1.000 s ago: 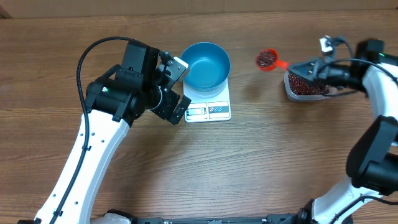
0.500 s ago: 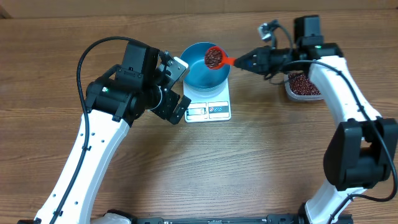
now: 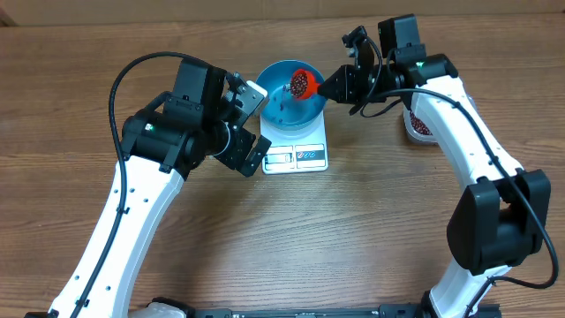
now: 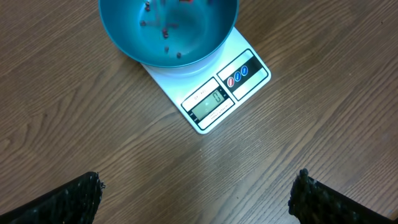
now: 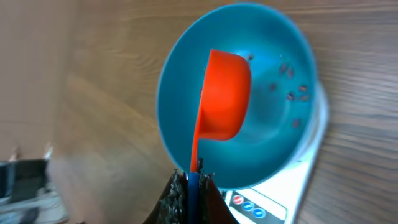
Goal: Scoop item into bowl and weigh 150g on scale
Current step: 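Carry the filled cup left with the right gripper over the teal bowl, then tilt the cup with the right gripper to pour beans into the bowl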
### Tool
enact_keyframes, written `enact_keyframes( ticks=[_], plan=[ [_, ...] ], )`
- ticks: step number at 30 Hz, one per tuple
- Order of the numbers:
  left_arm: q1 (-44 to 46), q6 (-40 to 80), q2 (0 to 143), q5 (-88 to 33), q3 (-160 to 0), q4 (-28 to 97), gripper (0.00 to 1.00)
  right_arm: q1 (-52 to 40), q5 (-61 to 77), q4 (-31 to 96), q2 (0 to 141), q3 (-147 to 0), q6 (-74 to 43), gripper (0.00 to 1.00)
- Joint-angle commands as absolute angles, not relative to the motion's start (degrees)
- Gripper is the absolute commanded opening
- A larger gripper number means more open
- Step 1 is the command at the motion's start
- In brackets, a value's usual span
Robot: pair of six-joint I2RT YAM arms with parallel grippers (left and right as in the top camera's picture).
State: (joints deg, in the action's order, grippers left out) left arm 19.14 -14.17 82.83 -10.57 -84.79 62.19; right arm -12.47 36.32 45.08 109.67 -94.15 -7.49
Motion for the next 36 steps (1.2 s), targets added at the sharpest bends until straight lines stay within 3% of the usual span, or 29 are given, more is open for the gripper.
enact_keyframes(
  ticks=[1,19,36],
  plan=[
    [19.53,-15.66,82.37,-11.42,-85.65,62.17,1.00,-14.74,28.16,46.74,107.24,-98.30,-7.01,0.04],
    [19.53,-15.66,82.37,-11.42,-85.65,62.17,1.00,-23.90,4.84,53.06,107.24,-102.08,-4.01,0.04],
    [19.51,-15.66,82.37,-11.44,-85.65,62.17,1.00,-27.33,1.96,52.88,106.83,-102.08,3.53,0.04]
  ],
)
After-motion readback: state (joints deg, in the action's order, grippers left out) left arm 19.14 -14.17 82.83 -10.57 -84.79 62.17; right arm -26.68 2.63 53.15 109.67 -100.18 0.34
